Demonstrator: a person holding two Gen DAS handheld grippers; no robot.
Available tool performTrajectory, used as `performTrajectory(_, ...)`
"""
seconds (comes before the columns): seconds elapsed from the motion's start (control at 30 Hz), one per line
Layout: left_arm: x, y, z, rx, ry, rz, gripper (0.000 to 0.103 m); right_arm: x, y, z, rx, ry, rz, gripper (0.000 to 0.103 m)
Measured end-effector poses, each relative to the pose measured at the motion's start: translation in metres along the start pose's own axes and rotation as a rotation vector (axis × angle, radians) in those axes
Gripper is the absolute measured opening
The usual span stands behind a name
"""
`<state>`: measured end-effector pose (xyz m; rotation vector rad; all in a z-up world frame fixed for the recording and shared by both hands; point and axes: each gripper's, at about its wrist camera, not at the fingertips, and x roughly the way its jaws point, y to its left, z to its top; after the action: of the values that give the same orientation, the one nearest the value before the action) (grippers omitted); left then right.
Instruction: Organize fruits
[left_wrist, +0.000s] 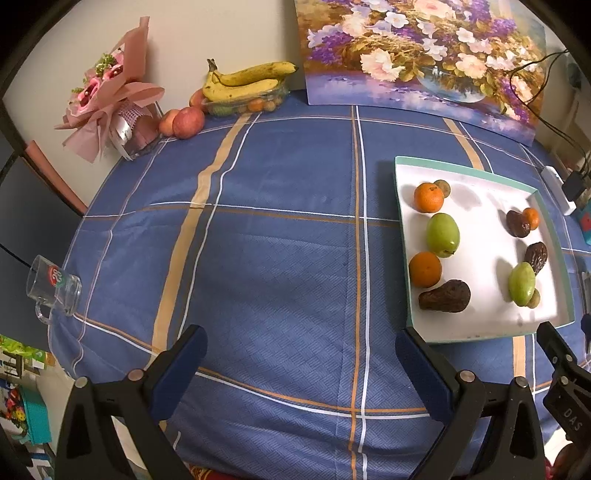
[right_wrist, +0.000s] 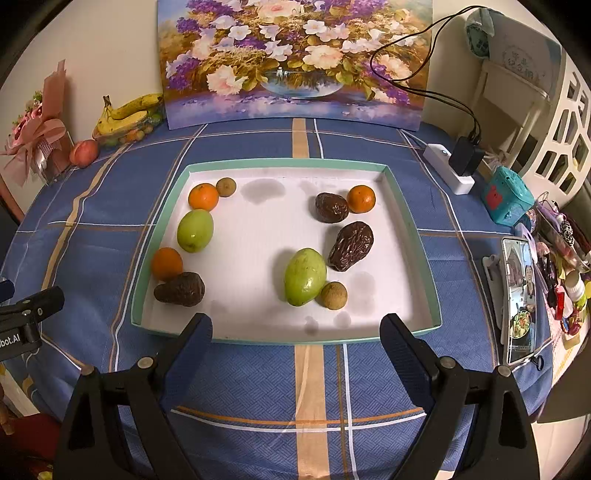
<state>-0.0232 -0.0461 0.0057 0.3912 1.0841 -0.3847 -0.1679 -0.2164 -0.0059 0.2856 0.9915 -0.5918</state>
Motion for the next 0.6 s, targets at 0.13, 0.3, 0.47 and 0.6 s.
performTrajectory(0.13,-0.0006,-0.0006,-0.0003,0.003,-0.002,0.0,0.103,0.0002,0.0002,-0.0002,-0.001,0.001,0.0,0.092)
performTrajectory(0.3,-0.0006,-0.0004,-0.0004,-0.001,0.0,0.0,0.103,0.0007,0.0009,-0.0009,-0.001,0.002,-0.001,0.092)
performTrajectory(0.47,-0.0006,-0.0001,-0.0003,0.0,0.0,0.0,0.103,0.0009,0.0008,-0.0009,-0.002,0.002,-0.001,0.093)
performTrajectory(0.6,0.0004,0.0006,-0.0006,-0.003,0.002,0.0,0.103,0.0016,0.0012,-0.002,-0.003,0.004,-0.001,0.093)
